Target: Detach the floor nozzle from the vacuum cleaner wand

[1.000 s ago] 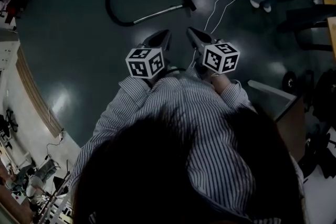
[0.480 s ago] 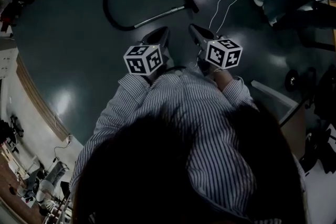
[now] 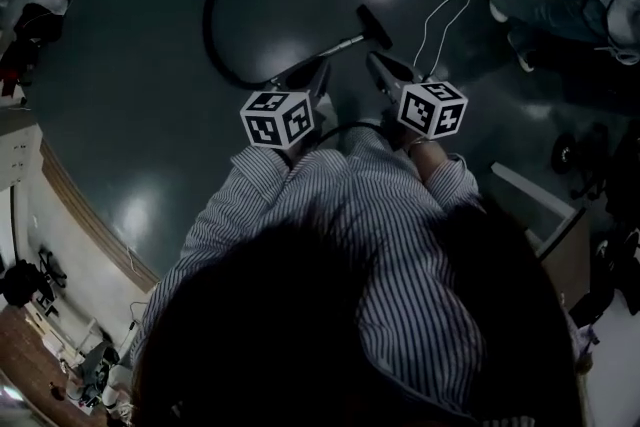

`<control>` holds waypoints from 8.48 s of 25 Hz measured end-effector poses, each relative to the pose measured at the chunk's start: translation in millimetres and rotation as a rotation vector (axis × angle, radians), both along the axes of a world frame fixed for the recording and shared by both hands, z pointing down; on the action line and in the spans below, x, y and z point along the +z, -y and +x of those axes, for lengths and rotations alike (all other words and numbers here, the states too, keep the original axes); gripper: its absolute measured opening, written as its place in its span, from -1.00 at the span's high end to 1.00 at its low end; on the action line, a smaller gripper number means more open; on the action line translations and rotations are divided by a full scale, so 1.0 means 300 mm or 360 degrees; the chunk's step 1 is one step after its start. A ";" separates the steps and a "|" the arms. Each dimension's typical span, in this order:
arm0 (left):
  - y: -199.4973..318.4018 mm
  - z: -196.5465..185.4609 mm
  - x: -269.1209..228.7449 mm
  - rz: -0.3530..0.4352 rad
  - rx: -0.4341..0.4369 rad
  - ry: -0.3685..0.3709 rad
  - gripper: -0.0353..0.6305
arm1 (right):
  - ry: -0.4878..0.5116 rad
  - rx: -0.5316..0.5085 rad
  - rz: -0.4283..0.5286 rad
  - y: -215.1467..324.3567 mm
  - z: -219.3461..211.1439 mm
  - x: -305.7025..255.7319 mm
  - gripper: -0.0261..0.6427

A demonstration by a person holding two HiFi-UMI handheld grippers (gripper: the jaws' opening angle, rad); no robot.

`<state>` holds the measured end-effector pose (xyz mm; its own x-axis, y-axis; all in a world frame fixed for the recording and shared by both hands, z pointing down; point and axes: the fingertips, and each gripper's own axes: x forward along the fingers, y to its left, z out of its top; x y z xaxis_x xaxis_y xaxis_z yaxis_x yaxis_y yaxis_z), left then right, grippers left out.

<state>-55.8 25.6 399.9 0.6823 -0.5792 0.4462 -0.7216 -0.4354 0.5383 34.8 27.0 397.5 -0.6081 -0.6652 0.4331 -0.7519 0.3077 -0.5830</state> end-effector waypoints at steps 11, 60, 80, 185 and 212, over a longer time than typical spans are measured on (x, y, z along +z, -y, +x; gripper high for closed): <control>0.132 0.053 0.126 -0.0079 0.0097 0.0003 0.88 | -0.0027 0.0039 -0.0181 0.115 0.069 0.165 0.92; 0.416 0.164 2.710 -0.0201 0.1501 0.0769 0.21 | 0.0277 0.0018 -0.0134 0.568 0.232 2.217 0.86; 0.405 0.166 2.711 -0.0213 0.1428 0.0750 0.36 | -0.0030 0.0072 -0.0207 0.571 0.295 2.291 0.86; 0.416 0.087 -0.337 0.0576 0.0561 0.0253 0.36 | 0.0075 -0.0787 0.0935 0.625 -0.259 -1.000 0.39; 0.379 -0.046 -0.138 0.0341 0.0376 0.0395 0.36 | 0.0446 -0.0263 0.0721 0.688 0.031 -0.791 0.92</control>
